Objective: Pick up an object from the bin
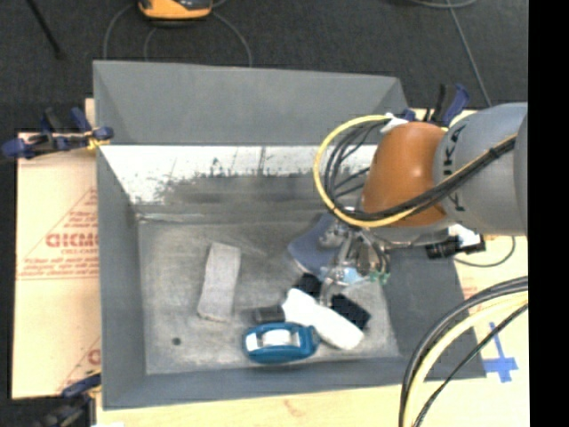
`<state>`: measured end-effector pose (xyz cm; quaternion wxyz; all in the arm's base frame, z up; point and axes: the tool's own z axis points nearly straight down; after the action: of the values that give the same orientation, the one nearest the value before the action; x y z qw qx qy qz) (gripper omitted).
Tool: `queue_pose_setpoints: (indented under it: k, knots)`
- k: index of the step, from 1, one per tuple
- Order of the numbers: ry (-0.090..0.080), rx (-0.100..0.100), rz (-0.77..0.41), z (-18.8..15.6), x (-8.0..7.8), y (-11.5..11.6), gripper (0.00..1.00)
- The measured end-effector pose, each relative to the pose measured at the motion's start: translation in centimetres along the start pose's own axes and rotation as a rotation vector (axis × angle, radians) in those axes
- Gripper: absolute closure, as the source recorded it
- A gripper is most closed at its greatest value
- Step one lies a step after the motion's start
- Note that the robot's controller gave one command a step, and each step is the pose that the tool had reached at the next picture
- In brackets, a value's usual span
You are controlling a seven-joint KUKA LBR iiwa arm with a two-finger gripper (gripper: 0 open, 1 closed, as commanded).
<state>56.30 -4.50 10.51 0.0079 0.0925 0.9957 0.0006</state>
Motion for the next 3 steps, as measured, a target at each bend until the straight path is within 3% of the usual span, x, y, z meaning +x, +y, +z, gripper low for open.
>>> queue_pose_setpoints:
  k: [1, 2, 3]
  knots:
    - [-0.010, 0.001, -0.058, 2.3, -1.4, -0.9, 0.00]
    - [-0.012, -0.003, 0.248, 2.7, 1.9, -7.3, 1.00]
    - [-0.012, -0.002, 0.248, 2.7, 1.9, -7.3, 1.00]
